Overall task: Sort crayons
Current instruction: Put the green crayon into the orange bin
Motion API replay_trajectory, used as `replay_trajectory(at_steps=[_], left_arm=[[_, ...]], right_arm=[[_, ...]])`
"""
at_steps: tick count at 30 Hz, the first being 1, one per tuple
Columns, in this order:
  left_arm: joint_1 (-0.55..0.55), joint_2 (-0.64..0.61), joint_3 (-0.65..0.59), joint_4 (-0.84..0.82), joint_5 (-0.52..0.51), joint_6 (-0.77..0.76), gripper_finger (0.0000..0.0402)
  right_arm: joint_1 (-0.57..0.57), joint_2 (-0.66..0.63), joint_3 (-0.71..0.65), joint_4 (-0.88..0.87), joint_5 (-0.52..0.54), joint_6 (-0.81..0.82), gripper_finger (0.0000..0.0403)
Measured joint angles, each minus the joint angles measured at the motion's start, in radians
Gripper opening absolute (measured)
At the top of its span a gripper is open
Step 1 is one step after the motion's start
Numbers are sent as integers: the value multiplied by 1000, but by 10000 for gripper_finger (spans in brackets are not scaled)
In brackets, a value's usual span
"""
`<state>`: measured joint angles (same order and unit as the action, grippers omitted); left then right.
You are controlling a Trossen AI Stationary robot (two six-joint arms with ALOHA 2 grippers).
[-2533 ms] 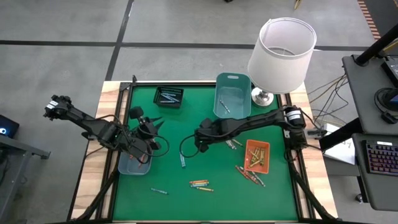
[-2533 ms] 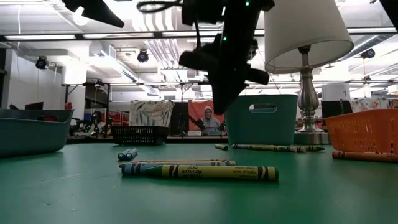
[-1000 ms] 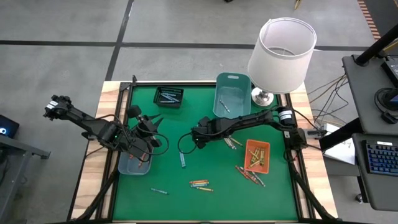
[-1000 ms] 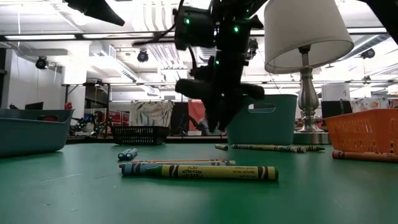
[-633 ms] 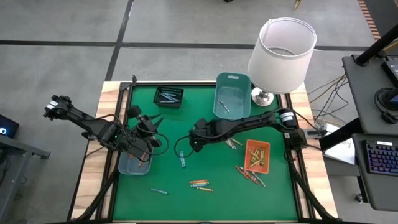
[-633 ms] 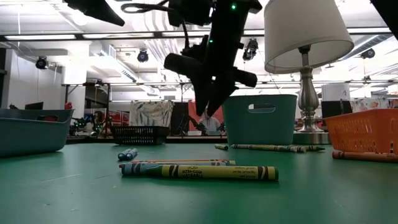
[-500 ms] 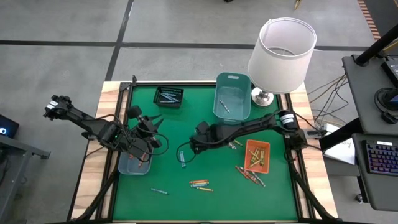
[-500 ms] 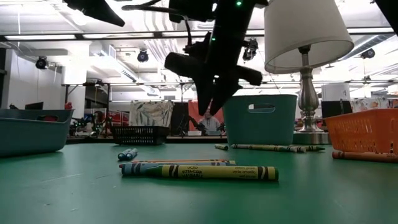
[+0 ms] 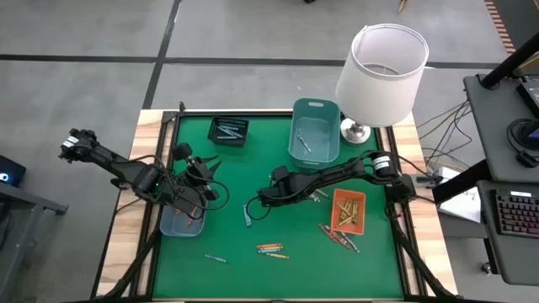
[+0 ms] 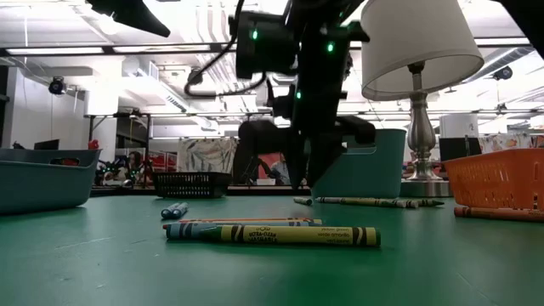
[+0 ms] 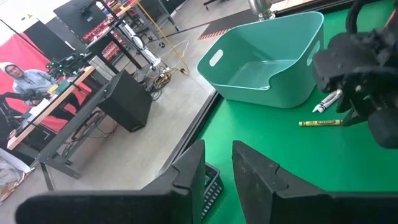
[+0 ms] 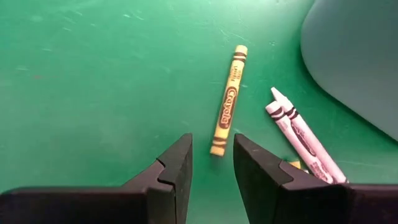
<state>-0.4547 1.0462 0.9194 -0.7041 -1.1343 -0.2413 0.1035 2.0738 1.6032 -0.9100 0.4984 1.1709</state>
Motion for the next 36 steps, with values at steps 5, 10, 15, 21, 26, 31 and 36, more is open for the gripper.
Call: replay_trajectory(at_steps=[5, 10, 15, 21, 26, 31, 36], left_arm=[[0, 0, 0, 0, 0, 0, 64], [0, 0, 0, -1, 0, 0, 64], [0, 0, 0, -1, 0, 0, 64], [0, 0, 0, -1, 0, 0, 64], [0, 0, 0, -1, 0, 0, 64], [0, 0, 0, 0, 0, 0, 64], [0, 0, 0, 1, 0, -2, 64]], right_arm=[[-9, 38, 0, 3, 3, -2, 107], [-17, 54, 0, 8, 5, -8, 106], [-20, 58, 0, 21, 4, -19, 90], [-24, 58, 0, 34, -6, -34, 39], [-27, 58, 0, 35, -22, -47, 13], [-27, 54, 0, 34, -26, -70, 12], [-13, 28, 13, 20, -35, -102, 10]])
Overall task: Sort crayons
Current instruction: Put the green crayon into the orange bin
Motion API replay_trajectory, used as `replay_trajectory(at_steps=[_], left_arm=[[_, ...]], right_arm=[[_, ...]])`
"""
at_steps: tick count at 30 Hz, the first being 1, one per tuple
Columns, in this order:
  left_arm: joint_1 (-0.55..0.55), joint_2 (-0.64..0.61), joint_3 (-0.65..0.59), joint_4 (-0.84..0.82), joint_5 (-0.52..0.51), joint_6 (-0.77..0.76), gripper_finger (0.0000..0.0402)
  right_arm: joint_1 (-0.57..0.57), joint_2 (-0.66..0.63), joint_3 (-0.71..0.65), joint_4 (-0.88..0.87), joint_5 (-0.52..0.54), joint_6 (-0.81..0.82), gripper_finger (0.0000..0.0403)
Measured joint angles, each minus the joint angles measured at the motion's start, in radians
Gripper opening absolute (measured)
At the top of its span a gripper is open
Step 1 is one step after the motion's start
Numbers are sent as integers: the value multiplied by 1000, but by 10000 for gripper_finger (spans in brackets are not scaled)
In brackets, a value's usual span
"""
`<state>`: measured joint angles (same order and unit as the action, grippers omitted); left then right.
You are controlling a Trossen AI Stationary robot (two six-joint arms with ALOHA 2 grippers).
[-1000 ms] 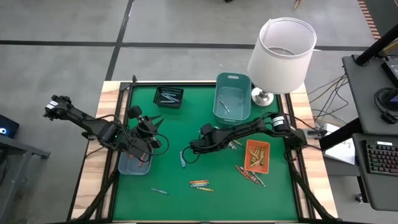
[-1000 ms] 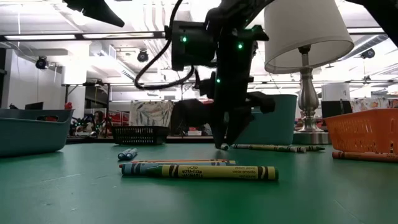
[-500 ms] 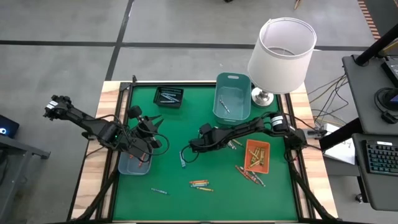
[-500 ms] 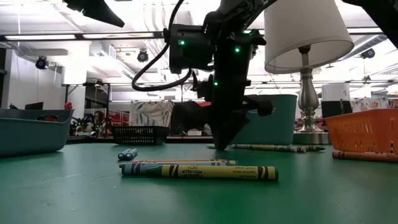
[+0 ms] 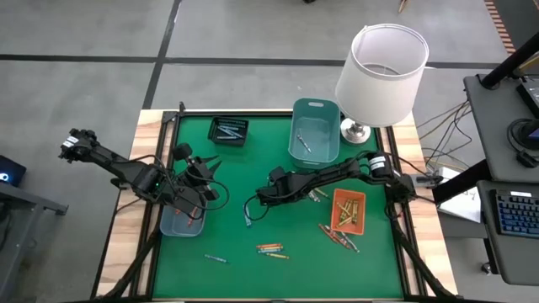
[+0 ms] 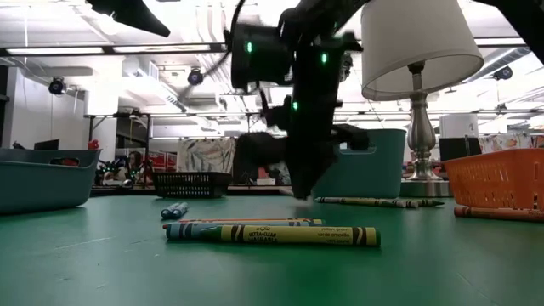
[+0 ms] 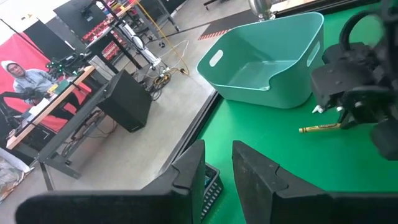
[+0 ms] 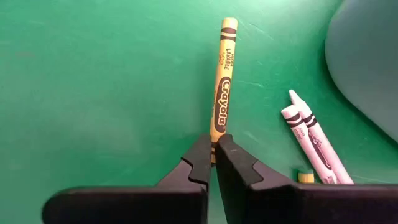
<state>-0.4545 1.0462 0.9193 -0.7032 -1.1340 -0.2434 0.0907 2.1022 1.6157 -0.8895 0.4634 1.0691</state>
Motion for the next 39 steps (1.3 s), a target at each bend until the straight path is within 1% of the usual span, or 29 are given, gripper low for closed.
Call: replay_trajectory(at_steps=[6, 11, 13, 17, 21, 25, 30, 34, 39], left_arm=[[0, 0, 0, 8, 0, -1, 64], [0, 0, 0, 16, 0, -1, 64], [0, 0, 0, 19, 0, -1, 64], [0, 0, 0, 27, 0, -2, 64], [0, 0, 0, 33, 0, -2, 64], [0, 0, 0, 38, 0, -2, 64], [0, 0, 0, 44, 1, -9, 64], [0, 0, 0, 63, 1, -10, 64], [0, 0, 0, 75, 1, -10, 64]], right_arm=[[37, -72, 10, 4, -24, -88, 10], [75, -152, 11, 2, -116, -197, 10], [98, -184, 11, -19, -169, -233, 10], [144, -246, 11, -121, -284, -285, 9], [195, -302, 11, -315, -373, -295, 9], [258, -343, -8, -487, -434, -197, 9], [344, -390, -46, -609, -492, -30, 9], [407, -426, -110, -658, -508, 94, 9], [449, -475, -237, -641, -518, 187, 9]])
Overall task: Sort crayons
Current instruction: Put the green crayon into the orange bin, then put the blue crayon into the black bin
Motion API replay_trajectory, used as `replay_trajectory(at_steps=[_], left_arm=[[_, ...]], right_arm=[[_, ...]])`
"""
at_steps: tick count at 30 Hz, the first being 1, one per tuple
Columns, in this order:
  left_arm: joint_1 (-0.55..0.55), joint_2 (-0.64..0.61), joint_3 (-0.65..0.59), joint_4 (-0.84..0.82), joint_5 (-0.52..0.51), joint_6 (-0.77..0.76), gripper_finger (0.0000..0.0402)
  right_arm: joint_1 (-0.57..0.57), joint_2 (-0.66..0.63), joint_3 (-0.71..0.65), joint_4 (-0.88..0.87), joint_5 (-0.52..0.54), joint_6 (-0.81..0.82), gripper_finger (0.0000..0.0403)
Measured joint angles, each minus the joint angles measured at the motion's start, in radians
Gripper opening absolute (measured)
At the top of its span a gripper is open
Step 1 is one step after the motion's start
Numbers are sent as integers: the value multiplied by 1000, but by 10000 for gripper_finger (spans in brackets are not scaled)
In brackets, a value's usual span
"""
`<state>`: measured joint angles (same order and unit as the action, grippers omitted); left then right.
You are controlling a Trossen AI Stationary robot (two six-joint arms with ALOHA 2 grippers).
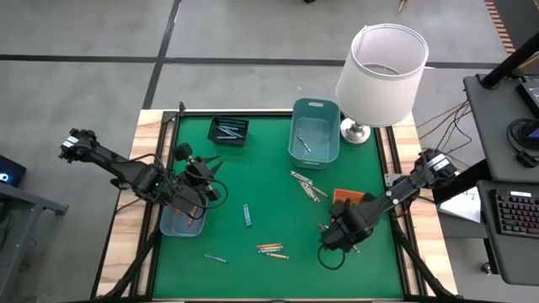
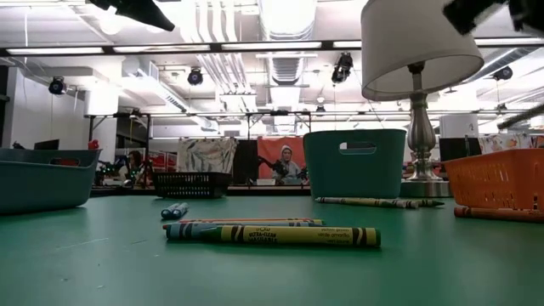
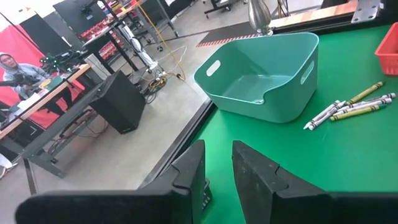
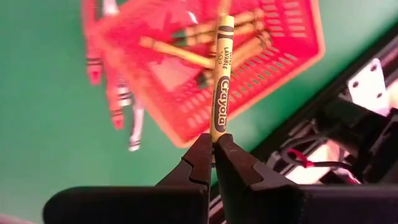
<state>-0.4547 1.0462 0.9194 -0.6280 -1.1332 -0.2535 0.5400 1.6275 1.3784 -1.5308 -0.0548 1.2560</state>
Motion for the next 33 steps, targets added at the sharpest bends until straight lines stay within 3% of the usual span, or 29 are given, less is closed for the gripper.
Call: replay_trajectory(at_steps=[10, 19, 29, 33], left_arm=[[0, 0, 0, 8, 0, 6, 64], [0, 0, 0, 35, 2, 1, 64], [0, 0, 0, 87, 111, -1, 64], [0, 0, 0, 121, 242, -1, 64]], right_arm=[[-33, -74, -164, 74, 111, 29, 11], [-55, -115, -172, 133, 134, 16, 69], [-54, -115, -172, 136, 185, -55, 82], [-54, -115, -172, 159, 204, -114, 82]])
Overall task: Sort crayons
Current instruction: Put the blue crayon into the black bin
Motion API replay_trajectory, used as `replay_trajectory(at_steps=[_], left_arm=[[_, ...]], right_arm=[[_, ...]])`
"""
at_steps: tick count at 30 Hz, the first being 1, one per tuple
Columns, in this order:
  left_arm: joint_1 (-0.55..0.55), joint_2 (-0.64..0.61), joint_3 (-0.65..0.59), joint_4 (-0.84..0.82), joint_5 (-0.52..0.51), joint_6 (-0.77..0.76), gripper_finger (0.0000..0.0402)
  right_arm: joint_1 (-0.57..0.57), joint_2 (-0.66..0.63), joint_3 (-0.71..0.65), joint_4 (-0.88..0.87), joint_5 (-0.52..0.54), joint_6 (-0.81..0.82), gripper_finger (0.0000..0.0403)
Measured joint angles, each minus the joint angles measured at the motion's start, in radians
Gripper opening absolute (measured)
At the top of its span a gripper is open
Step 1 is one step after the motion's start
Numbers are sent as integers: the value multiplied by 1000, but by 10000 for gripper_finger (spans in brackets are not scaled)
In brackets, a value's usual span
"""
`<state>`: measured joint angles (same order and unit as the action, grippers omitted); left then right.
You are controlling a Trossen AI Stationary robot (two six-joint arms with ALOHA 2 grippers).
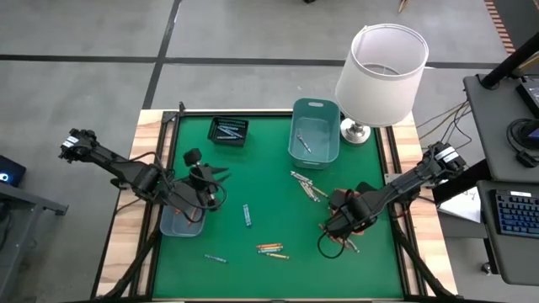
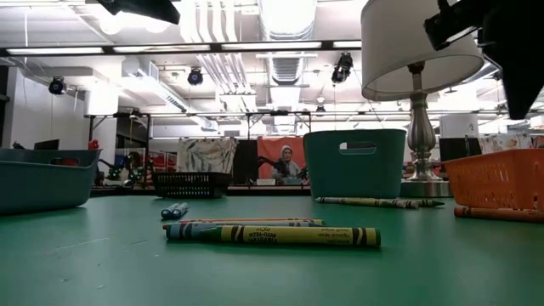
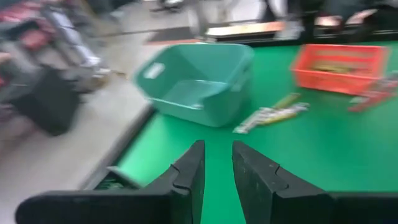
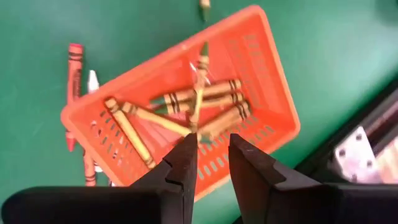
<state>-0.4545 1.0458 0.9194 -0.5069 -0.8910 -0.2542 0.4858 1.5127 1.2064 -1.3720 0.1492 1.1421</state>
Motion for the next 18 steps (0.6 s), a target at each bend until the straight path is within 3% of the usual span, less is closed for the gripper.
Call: replay_trajectory(at_steps=[7, 18], left_arm=[[-1, 0, 0, 63, 273, -28, 64], [-17, 144, 16, 134, 434, -61, 49]], right_arm=[[0, 0, 4, 71, 71, -132, 70], [0, -1, 80, 101, 235, -308, 51]])
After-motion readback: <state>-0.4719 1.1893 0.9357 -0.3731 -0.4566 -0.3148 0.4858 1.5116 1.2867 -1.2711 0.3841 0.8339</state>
